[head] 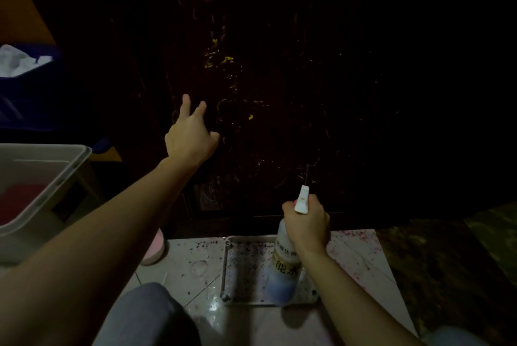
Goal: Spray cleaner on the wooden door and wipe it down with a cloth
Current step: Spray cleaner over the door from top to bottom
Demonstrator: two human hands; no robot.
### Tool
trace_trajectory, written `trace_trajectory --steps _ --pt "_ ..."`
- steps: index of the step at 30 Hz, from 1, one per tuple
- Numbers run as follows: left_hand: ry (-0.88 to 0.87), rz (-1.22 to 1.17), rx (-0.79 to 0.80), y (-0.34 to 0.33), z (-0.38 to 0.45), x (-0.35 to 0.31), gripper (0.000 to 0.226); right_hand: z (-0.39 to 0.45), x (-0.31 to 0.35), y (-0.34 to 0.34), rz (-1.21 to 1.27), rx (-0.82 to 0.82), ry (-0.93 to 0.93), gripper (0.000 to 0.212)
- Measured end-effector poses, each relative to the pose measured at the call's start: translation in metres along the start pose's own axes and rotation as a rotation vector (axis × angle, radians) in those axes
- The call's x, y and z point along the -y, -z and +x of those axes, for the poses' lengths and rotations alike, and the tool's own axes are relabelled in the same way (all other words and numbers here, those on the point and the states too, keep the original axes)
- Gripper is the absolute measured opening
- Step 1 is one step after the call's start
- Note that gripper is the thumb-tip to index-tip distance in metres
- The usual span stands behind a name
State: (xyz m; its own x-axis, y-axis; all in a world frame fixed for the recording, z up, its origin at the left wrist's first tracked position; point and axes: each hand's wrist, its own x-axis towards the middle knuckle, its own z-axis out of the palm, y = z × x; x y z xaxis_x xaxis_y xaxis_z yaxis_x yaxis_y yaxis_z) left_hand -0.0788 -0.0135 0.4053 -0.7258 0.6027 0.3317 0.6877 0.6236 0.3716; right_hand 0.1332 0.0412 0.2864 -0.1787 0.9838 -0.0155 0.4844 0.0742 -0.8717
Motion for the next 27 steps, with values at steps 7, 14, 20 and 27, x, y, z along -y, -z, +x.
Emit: trace_trajectory --steps 7,14,20,27 --pt "-0.008 -0.001 -0.006 -0.004 -0.001 -0.001 0.072 -0.004 -0.013 -0.005 -0.013 0.062 0.049 0.017" --pt "-0.029 0.005 -0.006 -0.005 0.000 0.004 0.072 -0.015 -0.008 -0.026 -0.048 0.166 0.125 0.018" --pt "-0.033 0.009 -0.016 -0.007 0.003 0.007 0.071 -0.020 0.002 -0.045 -0.011 0.250 0.242 0.022" --pt "-0.034 0.006 -0.008 -0.004 0.007 0.009 0.072 -0.020 0.020 -0.051 -0.019 0.191 0.274 0.020"
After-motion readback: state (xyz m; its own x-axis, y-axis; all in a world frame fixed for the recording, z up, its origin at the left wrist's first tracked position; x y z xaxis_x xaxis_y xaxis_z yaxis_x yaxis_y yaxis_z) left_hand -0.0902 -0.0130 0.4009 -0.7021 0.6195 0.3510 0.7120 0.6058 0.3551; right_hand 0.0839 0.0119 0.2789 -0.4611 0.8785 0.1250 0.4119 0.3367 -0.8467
